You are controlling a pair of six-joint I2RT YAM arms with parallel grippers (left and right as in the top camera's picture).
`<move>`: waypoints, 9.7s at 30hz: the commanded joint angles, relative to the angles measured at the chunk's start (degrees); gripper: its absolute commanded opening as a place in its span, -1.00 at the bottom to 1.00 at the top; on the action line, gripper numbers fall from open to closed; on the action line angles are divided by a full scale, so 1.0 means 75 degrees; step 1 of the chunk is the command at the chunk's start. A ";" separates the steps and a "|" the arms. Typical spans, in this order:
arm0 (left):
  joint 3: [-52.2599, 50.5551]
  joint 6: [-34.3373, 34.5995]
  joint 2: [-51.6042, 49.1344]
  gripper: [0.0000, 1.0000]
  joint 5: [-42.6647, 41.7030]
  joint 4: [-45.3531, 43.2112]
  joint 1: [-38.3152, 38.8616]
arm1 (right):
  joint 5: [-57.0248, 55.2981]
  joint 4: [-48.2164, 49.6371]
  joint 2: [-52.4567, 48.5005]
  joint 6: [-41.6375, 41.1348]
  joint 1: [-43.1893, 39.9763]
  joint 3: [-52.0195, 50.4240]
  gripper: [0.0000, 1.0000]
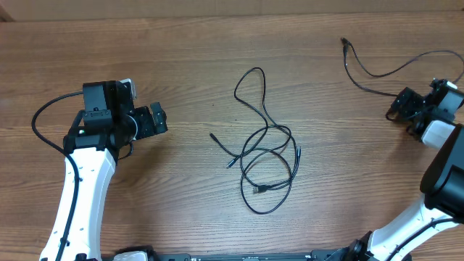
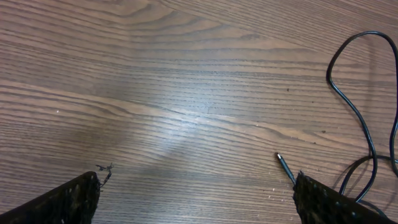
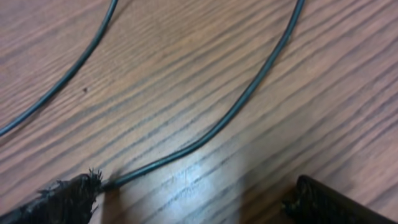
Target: Untangle cables
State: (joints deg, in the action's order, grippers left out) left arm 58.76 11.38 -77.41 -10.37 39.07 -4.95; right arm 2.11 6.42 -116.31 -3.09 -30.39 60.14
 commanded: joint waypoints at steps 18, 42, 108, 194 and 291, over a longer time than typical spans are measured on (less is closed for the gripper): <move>0.0029 -0.0146 0.0070 0.99 0.0064 -0.0015 0.0015 | 0.0446 -0.2489 0.0149 0.2043 0.0959 -0.0358 1.00; 0.0029 -0.0146 0.0070 0.99 0.0064 -0.0015 0.0015 | -0.0358 -0.0889 -0.0487 0.2017 0.1387 -0.0358 1.00; 0.0029 -0.0146 0.0070 0.99 0.0064 -0.0015 0.0015 | 0.1320 -0.4642 0.2518 0.1993 0.0338 0.2078 1.00; 0.0029 -0.0146 0.0070 0.99 0.0064 -0.0015 0.0015 | 0.0265 -0.4290 0.3547 -0.6796 0.7947 -0.1769 -0.92; 0.0029 -0.0146 0.0070 0.99 0.0064 -0.0015 0.0015 | 0.1134 -0.5799 0.6027 -0.6018 0.7950 0.3092 -0.92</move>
State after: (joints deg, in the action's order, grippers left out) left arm 58.76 11.38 -77.41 -10.35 39.07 -4.95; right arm 10.48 -36.07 -72.73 -47.62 28.97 82.35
